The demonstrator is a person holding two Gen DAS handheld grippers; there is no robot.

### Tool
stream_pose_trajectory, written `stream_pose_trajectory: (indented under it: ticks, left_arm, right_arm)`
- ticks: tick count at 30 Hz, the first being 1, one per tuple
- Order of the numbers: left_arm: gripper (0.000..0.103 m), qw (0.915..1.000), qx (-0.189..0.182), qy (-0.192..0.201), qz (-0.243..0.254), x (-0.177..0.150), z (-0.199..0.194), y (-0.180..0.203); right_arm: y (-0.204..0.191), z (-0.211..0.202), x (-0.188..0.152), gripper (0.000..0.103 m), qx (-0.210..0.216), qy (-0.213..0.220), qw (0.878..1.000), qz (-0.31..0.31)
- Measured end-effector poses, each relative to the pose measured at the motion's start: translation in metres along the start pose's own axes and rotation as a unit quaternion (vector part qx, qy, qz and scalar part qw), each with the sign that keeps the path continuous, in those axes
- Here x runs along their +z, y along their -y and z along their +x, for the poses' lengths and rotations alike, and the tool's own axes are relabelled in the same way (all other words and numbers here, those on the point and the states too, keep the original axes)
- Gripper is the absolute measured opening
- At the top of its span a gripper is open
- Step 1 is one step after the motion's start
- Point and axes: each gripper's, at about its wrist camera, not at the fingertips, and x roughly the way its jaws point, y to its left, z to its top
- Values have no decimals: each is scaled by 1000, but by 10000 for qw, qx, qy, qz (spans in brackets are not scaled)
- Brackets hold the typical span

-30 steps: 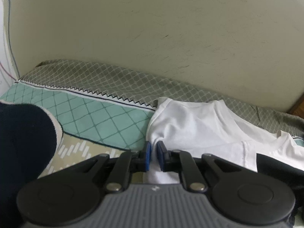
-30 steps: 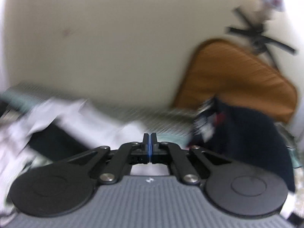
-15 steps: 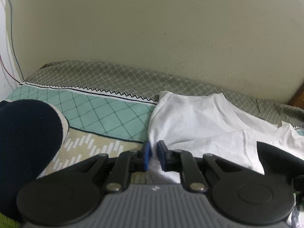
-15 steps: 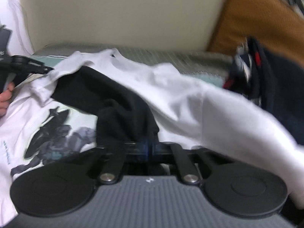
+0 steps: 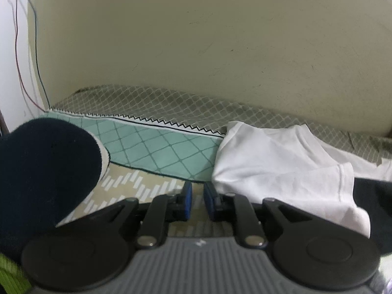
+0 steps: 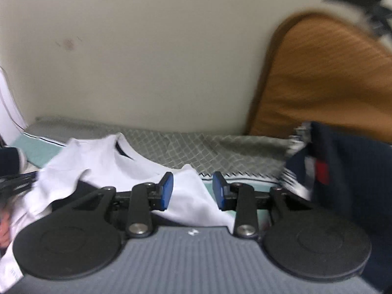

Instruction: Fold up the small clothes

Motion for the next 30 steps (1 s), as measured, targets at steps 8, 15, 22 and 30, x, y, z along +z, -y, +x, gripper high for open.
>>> stream_pose_trajectory:
  ticks: [8, 15, 22, 30]
  left_arm:
    - [16, 10000, -44, -21, -59, 1, -1, -2]
    - [29, 9999, 103, -7, -2, 0, 3, -1]
    - [38, 9999, 110, 25, -41, -1, 5, -6]
    - [43, 9985, -158, 229, -482, 6, -13, -22]
  right_arm:
    - [-20, 73, 7, 6, -149, -644, 9972, -339]
    - [-15, 101, 27, 6, -1063, -105, 9922, -650]
    - [8, 42, 23, 21, -698, 286, 9971, 113]
    - [75, -170, -67, 40, -778, 1555, 9814, 812]
